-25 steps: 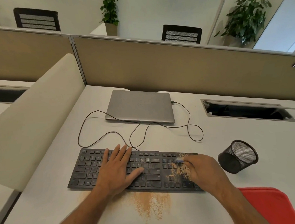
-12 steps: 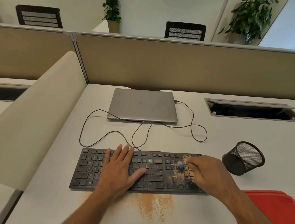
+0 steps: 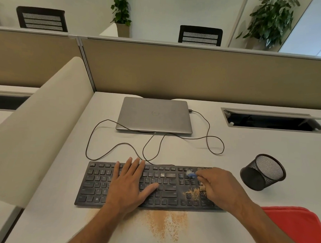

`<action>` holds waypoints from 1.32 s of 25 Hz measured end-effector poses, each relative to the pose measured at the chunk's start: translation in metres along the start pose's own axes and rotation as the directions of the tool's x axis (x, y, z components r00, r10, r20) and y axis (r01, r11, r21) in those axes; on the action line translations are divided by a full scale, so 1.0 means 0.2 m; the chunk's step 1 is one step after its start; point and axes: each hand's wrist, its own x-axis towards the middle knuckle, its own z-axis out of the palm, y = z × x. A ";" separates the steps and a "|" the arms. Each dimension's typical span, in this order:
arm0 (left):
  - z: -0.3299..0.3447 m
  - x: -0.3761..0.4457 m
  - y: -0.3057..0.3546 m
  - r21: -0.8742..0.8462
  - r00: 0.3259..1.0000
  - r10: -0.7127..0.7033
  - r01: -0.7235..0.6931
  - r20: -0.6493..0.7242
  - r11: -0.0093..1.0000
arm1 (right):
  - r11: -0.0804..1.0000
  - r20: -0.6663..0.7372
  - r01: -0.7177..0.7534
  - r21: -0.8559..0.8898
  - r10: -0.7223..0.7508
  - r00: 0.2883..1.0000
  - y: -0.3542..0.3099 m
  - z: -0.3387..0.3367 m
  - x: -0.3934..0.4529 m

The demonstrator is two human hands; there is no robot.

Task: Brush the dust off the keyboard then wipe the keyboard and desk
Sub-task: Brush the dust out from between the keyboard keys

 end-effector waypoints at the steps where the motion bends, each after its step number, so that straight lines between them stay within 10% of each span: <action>1: 0.00 0.00 0.00 -0.004 1.000 -0.001 0.001 0.000 1.000 | 1.000 0.035 -0.004 0.001 0.004 0.999 -0.01 0.01 0.00; 33: 0.02 0.01 0.00 -0.017 1.000 0.000 0.000 -0.015 1.000 | 0.990 0.100 -0.107 -0.091 0.116 0.988 -0.08 -0.01 0.01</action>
